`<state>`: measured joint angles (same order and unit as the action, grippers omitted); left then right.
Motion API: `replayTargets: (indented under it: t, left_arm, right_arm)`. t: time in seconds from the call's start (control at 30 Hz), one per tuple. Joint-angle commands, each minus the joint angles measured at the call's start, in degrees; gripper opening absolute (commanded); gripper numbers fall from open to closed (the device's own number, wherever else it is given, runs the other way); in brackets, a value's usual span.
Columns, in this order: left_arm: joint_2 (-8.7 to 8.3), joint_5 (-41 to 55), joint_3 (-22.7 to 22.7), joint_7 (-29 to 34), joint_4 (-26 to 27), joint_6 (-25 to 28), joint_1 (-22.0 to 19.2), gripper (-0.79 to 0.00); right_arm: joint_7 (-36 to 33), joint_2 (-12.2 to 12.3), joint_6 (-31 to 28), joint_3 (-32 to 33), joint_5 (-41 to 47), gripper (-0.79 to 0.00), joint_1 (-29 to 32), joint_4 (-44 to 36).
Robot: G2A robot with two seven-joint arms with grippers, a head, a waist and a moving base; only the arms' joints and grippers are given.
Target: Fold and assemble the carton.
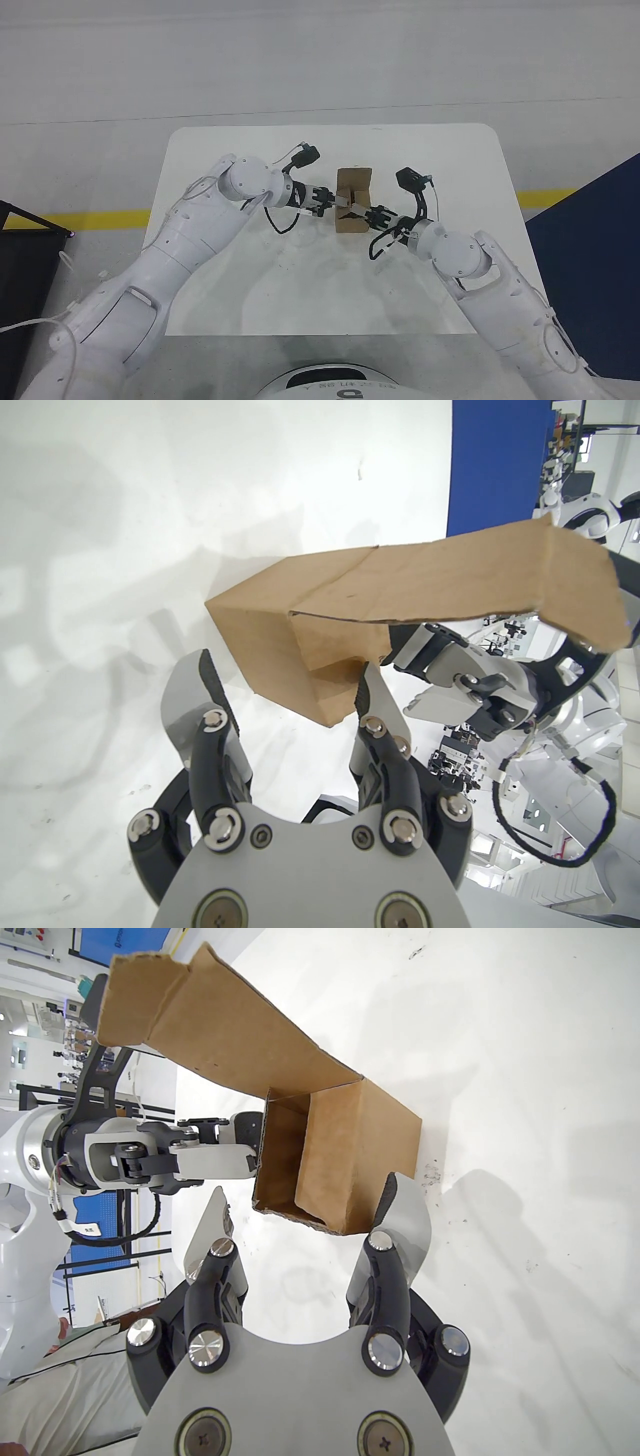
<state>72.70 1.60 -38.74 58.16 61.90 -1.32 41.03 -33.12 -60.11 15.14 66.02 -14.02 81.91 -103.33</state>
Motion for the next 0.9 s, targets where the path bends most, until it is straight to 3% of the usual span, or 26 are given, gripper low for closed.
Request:
replayTargets:
  t: [0.0, 0.17, 0.33, 0.43, 0.7, 0.77, 0.8, 0.83, 0.87]
  left_arm:
    - [0.18, -0.3, 0.2, 0.1, -0.2, -0.3, -0.2, -0.148]
    - [0.91, -1.1, 1.2, 0.7, -0.8, -1.5, -1.1, -0.394]
    - [2.01, -2.5, 3.0, 2.0, -1.0, -2.6, -3.0, -0.493]
    - [2.61, -3.6, 3.8, 2.8, -1.4, -3.4, -4.2, -0.773]
    - [3.2, -5.4, 4.0, 4.9, -0.7, -5.5, -6.4, -0.785]
    - [3.1, -5.6, 3.6, 5.1, -0.2, -5.7, -6.5, -0.48]
    - [3.0, -5.7, 3.2, 5.0, 0.0, -5.8, -6.4, -0.139]
    - [2.85, -5.7, 2.8, 5.0, 0.3, -5.9, -6.3, 0.0]
    - [2.67, -5.8, 2.3, 5.0, 0.5, -5.9, -6.1, 0.0]
  right_arm:
    - [-0.3, 0.1, -0.5, 0.7, 0.6, -0.277, 0.2, 0.1]
    - [-1.3, 0.1, -1.9, 1.7, 1.6, -0.302, 0.9, 0.3]
    - [-1.4, 0.2, -2.5, 2.1, 1.9, -0.292, 1.7, 0.3]
    - [-0.9, 0.3, -2.8, 3.2, 1.4, -0.262, 2.1, 0.1]
    - [-0.2, 1.0, -4.2, 9.0, 2.0, -0.219, 5.0, -2.9]
    - [-0.1, 1.0, -4.6, 9.6, 2.1, -0.2, 5.5, -3.5]
    - [0.0, 1.1, -4.8, 9.7, 2.0, -0.179, 5.7, -3.7]
    - [0.0, 1.1, -5.0, 9.7, 1.8, -0.16, 5.8, -3.9]
    - [0.0, 1.1, -5.2, 9.6, 1.5, -0.145, 5.8, -3.9]
